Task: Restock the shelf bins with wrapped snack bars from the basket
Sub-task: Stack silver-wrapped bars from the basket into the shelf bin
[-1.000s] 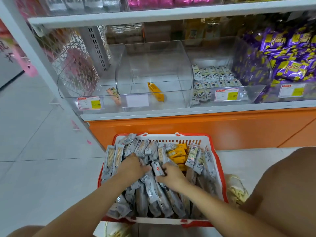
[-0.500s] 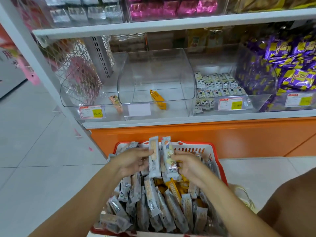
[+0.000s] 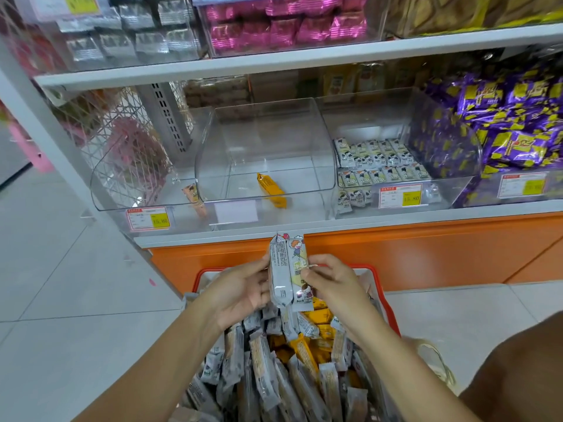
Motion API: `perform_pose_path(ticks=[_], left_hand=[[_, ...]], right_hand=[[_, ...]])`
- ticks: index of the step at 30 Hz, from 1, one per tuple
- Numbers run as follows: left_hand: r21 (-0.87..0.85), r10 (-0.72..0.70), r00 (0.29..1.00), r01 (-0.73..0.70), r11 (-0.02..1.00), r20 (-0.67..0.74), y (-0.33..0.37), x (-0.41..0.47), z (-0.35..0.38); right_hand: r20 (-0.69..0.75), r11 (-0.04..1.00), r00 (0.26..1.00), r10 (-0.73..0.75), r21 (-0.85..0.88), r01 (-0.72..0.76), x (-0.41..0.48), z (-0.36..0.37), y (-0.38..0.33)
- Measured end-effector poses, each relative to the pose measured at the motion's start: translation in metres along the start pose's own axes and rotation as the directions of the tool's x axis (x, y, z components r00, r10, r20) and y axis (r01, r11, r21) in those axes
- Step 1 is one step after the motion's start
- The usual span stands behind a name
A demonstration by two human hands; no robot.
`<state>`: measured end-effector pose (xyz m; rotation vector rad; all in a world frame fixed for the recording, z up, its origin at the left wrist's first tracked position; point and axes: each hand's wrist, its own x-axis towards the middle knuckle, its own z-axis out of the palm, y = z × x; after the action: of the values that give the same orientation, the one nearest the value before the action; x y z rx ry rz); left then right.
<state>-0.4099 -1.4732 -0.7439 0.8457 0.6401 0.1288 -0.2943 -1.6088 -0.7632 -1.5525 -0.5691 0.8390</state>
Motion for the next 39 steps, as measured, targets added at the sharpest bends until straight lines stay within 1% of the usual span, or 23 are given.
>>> perform_pose_path(ticks=[3,5,7,10,15,18,22,25,26,28,30,31,33,35,36,38,39], left_hand=[[0.162,0.035,0.999,-0.031,0.986,-0.023,0.004,0.000,0.008],[0.194,0.032,0.998,-0.020,0.981,-0.061,0.005,0.001,0.009],[0.168,0.030,0.995,-0.014,0.986,-0.092,0.010,0.001,0.011],[0.082,0.047,0.995,-0.040,0.996,-0.092,0.020,0.002,0.013],[-0.027,0.060,0.998,-0.060,0.998,-0.005,0.025,0.005,0.026],[-0.043,0.076,0.997,-0.075,0.996,0.024,0.025,0.007,0.035],[0.006,0.106,0.992,-0.107,0.994,0.075,0.029,0.006,0.045],[0.019,0.133,0.985,-0.136,0.991,0.110,0.036,0.006,0.051],[0.017,0.155,0.981,-0.158,0.987,0.114,0.039,0.006,0.054],[-0.002,0.220,0.969,-0.221,0.975,0.113,0.044,0.007,0.057],[-0.018,0.283,0.952,-0.283,0.959,0.116,0.049,0.009,0.060],[-0.005,0.308,0.943,-0.310,0.951,0.124,0.051,0.011,0.062],[0.060,0.346,0.927,-0.357,0.932,0.142,0.057,0.013,0.065],[0.168,0.389,0.913,-0.405,0.899,0.121,0.064,0.014,0.065],[0.261,0.427,0.899,-0.437,0.861,0.096,0.068,0.015,0.064],[0.502,0.528,0.848,-0.478,0.720,0.051,0.075,0.017,0.062],[0.604,0.574,0.818,-0.472,0.642,0.030,0.077,0.019,0.061]], right_hand=[[-0.003,1.000,1.000,-0.017,0.006,0.017,-0.001,0.000,-0.004],[0.006,1.000,1.000,-0.015,0.022,0.015,-0.001,0.000,-0.007],[0.002,0.998,1.000,-0.007,0.058,0.007,-0.001,-0.003,-0.010],[-0.022,0.994,1.000,-0.006,0.112,0.008,0.000,-0.011,-0.019],[-0.040,0.993,0.999,-0.034,0.114,0.038,-0.001,-0.015,-0.024],[-0.116,0.991,0.986,-0.117,0.044,0.123,-0.002,-0.015,-0.026],[-0.226,0.967,0.941,-0.253,-0.081,0.241,0.000,-0.017,-0.037],[-0.268,0.953,0.915,-0.301,-0.097,0.286,0.003,-0.017,-0.050],[-0.262,0.949,0.912,-0.316,-0.094,0.302,0.003,-0.016,-0.054],[-0.204,0.940,0.919,-0.338,-0.120,0.320,0.003,-0.012,-0.063],[-0.140,0.908,0.919,-0.369,-0.266,0.324,0.004,-0.007,-0.071],[-0.133,0.877,0.910,-0.393,-0.351,0.328,0.007,-0.006,-0.074],[-0.151,0.830,0.880,-0.451,-0.434,0.351,0.012,-0.007,-0.085],[-0.180,0.836,0.871,-0.458,-0.421,0.353,0.018,-0.017,-0.101],[-0.199,0.846,0.873,-0.445,-0.413,0.338,0.023,-0.025,-0.111],[-0.271,0.869,0.873,-0.406,-0.409,0.278,0.037,-0.046,-0.128],[-0.311,0.884,0.871,-0.381,-0.399,0.244,0.047,-0.058,-0.136]])
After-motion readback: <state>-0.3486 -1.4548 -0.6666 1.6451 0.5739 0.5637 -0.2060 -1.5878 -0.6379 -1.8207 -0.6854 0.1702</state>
